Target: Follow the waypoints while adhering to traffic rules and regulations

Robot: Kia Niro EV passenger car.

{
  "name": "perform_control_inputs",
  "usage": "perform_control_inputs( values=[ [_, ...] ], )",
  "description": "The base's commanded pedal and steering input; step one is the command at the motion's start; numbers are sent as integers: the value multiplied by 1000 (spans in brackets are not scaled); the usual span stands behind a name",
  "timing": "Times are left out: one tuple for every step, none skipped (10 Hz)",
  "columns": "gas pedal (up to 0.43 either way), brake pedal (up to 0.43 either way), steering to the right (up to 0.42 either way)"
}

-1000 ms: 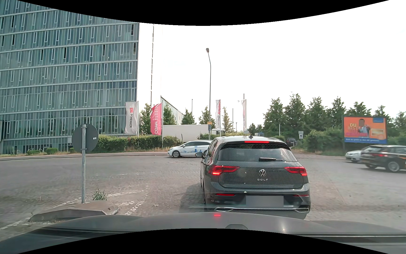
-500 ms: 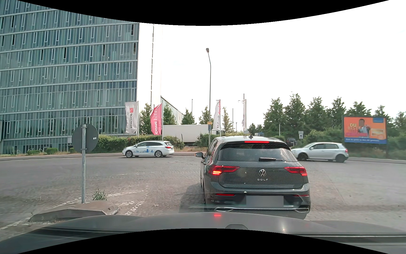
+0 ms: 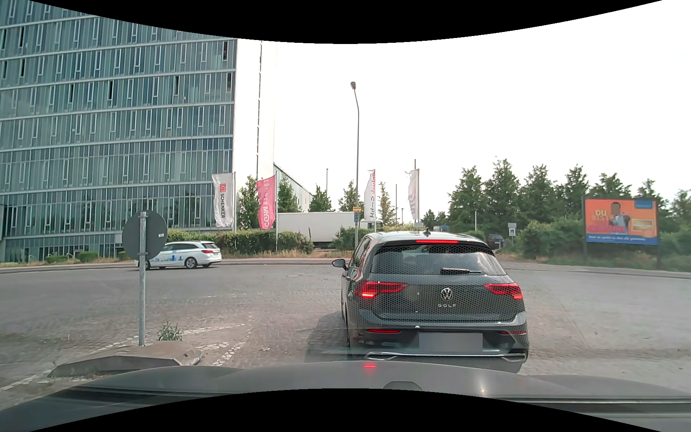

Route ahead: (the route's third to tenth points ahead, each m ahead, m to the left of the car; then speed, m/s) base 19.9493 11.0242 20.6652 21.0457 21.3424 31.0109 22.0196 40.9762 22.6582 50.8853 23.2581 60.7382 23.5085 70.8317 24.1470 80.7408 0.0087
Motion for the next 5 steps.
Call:
perform_control_inputs(
  values=[
    [0,226,-7],
    [0,232,-6],
    [0,232,-6],
    [0,232,-6],
    [0,232,-6]
  ],
)
